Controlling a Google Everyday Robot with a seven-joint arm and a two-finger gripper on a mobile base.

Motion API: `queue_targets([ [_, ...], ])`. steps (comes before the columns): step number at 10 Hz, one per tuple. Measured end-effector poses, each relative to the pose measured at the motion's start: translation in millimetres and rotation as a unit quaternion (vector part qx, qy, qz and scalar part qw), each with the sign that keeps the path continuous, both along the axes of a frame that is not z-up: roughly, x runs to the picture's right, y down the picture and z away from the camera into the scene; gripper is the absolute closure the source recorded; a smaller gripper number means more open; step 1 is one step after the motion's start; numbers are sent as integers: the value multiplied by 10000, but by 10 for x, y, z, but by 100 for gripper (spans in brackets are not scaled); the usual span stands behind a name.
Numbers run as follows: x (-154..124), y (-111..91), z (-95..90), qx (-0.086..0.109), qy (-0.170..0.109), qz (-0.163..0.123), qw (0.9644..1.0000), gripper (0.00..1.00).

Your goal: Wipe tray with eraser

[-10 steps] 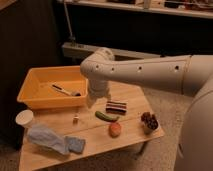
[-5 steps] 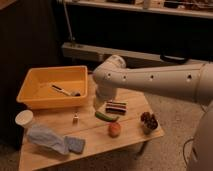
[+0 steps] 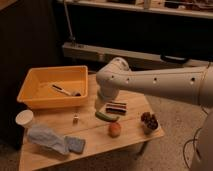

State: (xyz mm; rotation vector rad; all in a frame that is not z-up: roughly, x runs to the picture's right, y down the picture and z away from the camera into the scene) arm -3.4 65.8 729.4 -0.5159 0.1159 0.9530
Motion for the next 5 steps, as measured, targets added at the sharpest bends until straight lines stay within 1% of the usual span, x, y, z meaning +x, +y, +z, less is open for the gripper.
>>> queue_targets([
  [2, 34, 3, 144, -14, -145, -136, 9998, 35],
  [3, 118, -31, 303, 4, -255, -244, 9994, 35],
  [5, 307, -150, 713, 54, -499, -620, 9968, 35],
])
